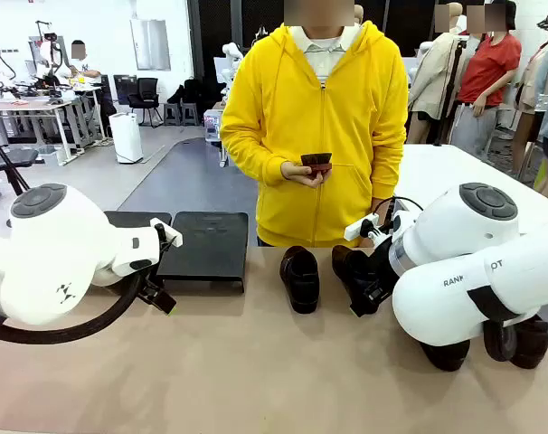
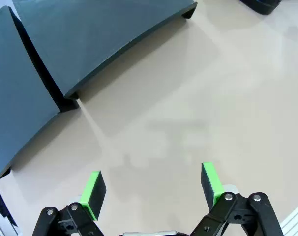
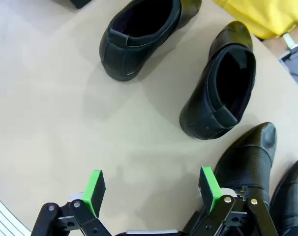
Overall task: Organize the shoes by placing them on the stand.
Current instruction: Pick up one Shoe and place it in the middle of the table.
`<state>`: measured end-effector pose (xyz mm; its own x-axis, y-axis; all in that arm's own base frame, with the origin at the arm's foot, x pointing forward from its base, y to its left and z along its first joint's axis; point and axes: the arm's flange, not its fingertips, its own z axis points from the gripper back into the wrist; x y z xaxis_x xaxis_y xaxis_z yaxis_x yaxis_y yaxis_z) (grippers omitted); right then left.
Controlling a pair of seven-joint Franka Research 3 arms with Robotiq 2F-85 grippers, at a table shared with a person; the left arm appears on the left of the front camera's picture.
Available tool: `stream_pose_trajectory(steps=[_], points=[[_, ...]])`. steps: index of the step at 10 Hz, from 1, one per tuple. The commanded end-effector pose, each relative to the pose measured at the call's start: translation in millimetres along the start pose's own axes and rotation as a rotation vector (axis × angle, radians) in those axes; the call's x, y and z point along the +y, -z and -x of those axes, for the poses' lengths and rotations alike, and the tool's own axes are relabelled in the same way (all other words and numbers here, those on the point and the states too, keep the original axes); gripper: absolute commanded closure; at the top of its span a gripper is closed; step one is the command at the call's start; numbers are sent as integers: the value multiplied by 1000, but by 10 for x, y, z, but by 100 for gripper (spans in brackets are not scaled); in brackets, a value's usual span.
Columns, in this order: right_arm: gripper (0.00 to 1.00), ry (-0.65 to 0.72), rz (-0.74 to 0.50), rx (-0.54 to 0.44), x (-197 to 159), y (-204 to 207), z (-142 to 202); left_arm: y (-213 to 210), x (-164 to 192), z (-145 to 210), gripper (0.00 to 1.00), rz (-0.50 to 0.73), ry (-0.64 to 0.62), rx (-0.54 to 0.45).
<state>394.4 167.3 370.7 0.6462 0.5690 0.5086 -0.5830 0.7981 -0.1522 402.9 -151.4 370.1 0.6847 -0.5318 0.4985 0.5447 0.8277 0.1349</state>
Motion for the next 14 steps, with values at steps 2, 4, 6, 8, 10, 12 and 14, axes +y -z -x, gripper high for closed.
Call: stream_pose_trajectory(steps=[2,4,6,8,10,12,14], points=[[0,0,0,0,0,0,0,-3,0,-1,0,0,0,-1],[0,0,0,0,0,0,0,-3,0,-1,0,0,0,-1],[0,0,0,0,0,0,0,-3,0,-1,0,0,0,-1],[0,0,0,0,0,0,0,-3,0,-1,0,0,0,-1],[0,0,0,0,0,0,0,-3,0,-1,0,0,0,-1],[0,0,0,0,0,0,0,-3,0,-1,0,0,0,-1],[0,0,0,0,0,0,0,-3,0,-1,0,0,0,-1]])
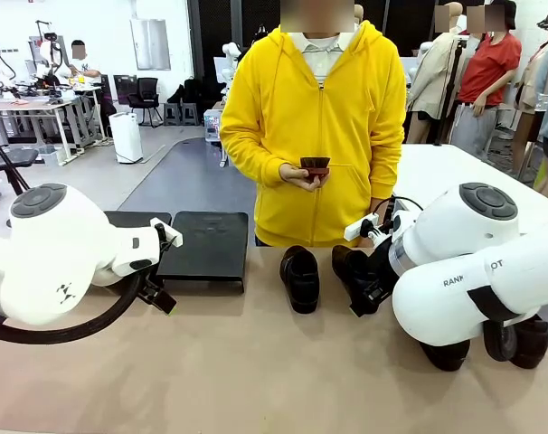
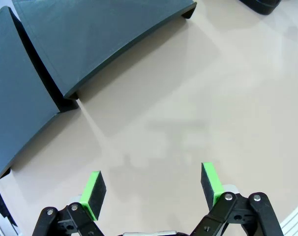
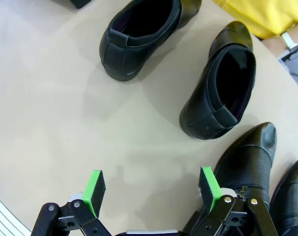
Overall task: Organize the shoes by placing them on the stand.
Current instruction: Pick up one Shoe and place it in the middle of the table.
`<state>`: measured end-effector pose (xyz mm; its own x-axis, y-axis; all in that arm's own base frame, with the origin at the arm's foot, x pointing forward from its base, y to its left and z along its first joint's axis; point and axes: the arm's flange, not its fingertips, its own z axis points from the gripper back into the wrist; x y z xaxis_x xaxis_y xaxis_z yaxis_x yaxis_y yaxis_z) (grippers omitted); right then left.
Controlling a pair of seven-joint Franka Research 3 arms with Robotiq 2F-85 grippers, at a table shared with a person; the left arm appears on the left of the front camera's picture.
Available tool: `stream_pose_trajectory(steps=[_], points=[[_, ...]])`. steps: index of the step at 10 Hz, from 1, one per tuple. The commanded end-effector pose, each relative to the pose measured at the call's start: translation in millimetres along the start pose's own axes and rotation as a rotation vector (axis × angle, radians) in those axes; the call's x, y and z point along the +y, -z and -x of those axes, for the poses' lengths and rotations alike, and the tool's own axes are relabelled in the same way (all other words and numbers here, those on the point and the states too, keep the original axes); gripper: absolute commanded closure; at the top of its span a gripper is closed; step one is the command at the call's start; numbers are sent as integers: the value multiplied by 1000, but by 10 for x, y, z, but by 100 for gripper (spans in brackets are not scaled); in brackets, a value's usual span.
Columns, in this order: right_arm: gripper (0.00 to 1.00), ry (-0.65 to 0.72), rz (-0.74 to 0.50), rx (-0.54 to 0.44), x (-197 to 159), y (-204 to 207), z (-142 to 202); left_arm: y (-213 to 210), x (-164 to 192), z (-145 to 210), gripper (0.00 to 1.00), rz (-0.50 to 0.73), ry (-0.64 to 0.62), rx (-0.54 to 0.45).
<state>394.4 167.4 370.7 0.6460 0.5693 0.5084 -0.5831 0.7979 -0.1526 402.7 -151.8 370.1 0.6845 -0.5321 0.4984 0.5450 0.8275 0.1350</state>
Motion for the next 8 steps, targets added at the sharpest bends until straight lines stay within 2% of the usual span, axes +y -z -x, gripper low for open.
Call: stream_pose_trajectory(steps=[1,4,5,6,7,8], points=[[0,0,0,0,0,0,0,-3,4,0,0,0,0,-1],[0,0,0,0,0,0,0,0,0,0,0,0,0,0],[0,12,-24,24,3,-212,-103,-239,27,-126,0,51,-54,27],[0,32,-61,24,-111,-555,-157,-490,49,-228,0,74,-132,11],[0,87,-103,11,-86,-995,-200,-860,70,-236,0,77,-163,15],[0,185,-86,24,-48,-1436,-207,-1243,82,-170,0,129,-193,32]])
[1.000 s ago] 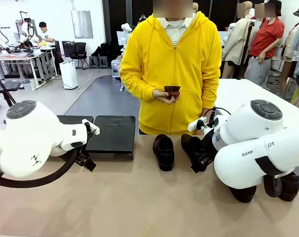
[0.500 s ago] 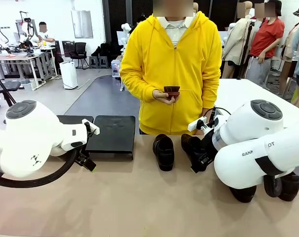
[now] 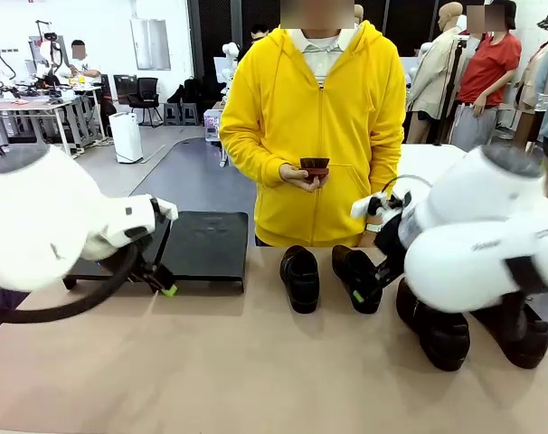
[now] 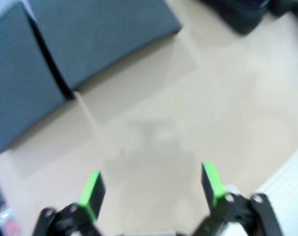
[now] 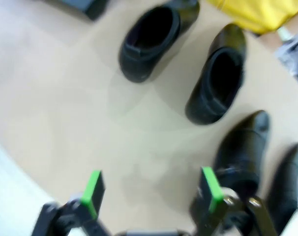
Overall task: Organize the shoes by placing them on the stand.
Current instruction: Pick up one Shoe and place it in the middle of the table.
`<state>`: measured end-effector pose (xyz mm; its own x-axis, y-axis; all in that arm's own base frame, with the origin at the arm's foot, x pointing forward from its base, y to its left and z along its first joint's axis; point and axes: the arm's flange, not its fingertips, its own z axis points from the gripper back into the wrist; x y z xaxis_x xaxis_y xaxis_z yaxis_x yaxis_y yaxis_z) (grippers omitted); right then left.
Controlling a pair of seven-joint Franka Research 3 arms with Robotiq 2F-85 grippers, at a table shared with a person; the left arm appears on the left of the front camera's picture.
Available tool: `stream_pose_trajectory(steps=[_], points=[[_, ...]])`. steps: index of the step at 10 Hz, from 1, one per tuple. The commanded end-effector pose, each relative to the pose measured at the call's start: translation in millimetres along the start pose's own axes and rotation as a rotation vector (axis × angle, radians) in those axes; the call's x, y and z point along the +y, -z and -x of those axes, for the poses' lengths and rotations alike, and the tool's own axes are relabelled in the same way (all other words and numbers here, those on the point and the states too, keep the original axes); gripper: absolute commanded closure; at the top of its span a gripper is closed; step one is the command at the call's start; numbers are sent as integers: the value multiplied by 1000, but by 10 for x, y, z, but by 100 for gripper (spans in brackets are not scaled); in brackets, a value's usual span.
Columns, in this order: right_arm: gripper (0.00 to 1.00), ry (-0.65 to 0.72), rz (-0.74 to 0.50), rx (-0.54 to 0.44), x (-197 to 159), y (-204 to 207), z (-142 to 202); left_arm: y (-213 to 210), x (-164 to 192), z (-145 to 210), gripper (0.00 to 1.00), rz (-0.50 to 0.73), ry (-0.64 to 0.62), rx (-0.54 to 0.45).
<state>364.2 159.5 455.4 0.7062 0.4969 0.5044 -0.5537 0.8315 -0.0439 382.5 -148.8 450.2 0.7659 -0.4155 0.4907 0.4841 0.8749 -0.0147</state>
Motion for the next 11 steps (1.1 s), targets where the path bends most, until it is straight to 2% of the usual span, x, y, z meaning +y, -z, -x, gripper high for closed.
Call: stream_pose_trajectory(steps=[1,2,3,4,5,7,8,9,10,11], points=[[0,184,46,-38,63,-1038,30,-898,80,223,0,83,-75,-16],[0,201,19,-57,97,-1482,150,-1363,146,436,0,173,-63,-34],[0,260,21,-78,-40,-1872,333,-1636,182,621,0,150,-94,-85],[0,332,44,-114,-154,-2135,540,-2022,246,943,0,159,-159,-162],[0,432,66,-156,-311,-2330,782,-2228,295,1200,0,163,-210,-220],[0,536,56,-219,-564,-2393,1190,-2251,537,1640,0,170,-317,-256],[0,577,93,-254,-633,-2401,1330,-2233,679,1835,0,200,-361,-269],[0,621,112,-306,-699,-2390,1423,-2203,832,1953,0,225,-428,-305],[0,541,68,-217,-675,-2718,1111,-2153,968,1985,0,209,-460,-303],[0,541,68,-217,-675,-2718,1111,-2887,925,1514,0,183,-384,-274]])
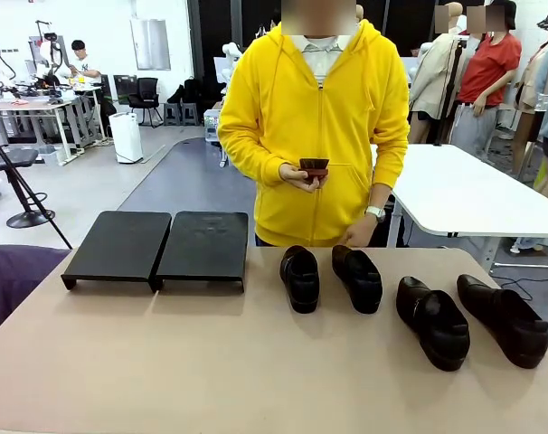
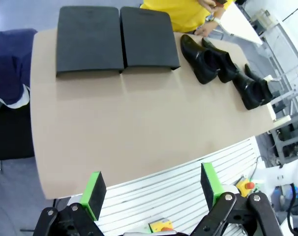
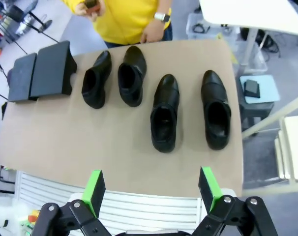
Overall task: Organize the shoes by placing them on the stand.
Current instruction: Pick up one Shoe and place it in the middle of the table.
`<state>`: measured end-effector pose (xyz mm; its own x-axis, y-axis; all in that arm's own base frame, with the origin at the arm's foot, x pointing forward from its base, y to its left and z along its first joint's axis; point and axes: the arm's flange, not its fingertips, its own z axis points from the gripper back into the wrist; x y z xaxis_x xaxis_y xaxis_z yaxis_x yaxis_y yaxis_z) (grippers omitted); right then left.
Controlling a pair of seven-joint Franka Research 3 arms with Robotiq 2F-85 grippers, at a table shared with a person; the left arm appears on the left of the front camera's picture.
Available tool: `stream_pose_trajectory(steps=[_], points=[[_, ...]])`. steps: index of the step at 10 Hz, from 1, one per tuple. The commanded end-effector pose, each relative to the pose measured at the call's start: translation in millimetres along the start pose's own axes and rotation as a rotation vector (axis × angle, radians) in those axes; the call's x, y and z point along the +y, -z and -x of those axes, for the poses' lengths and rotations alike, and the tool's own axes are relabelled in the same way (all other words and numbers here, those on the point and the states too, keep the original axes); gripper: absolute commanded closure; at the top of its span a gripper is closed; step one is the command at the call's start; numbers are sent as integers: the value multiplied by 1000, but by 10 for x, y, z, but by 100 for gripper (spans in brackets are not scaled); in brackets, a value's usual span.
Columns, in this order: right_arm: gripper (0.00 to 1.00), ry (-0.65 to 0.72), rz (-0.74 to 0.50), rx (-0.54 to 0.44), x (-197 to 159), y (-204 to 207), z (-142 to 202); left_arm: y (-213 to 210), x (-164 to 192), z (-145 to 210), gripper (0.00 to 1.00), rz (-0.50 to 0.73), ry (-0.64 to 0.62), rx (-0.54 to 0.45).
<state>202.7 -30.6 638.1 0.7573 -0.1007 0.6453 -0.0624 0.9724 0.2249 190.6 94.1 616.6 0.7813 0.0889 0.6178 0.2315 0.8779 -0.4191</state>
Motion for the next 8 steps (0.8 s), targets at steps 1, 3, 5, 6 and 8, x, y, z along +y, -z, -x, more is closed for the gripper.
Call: stream_pose_trajectory(steps=[1,3,5,6,8], points=[[0,-38,-22,25,106,38,17,56,-282,-22,0,-5,58,16],[0,-38,-22,25,106,38,17,56,-282,-22,0,-5,58,16],[0,-38,-22,25,106,38,17,56,-282,-22,0,-5,58,16],[0,-38,-22,25,106,38,17,56,-282,-22,0,-5,58,16],[0,-38,-22,25,106,38,17,56,-282,-22,0,-5,58,16]])
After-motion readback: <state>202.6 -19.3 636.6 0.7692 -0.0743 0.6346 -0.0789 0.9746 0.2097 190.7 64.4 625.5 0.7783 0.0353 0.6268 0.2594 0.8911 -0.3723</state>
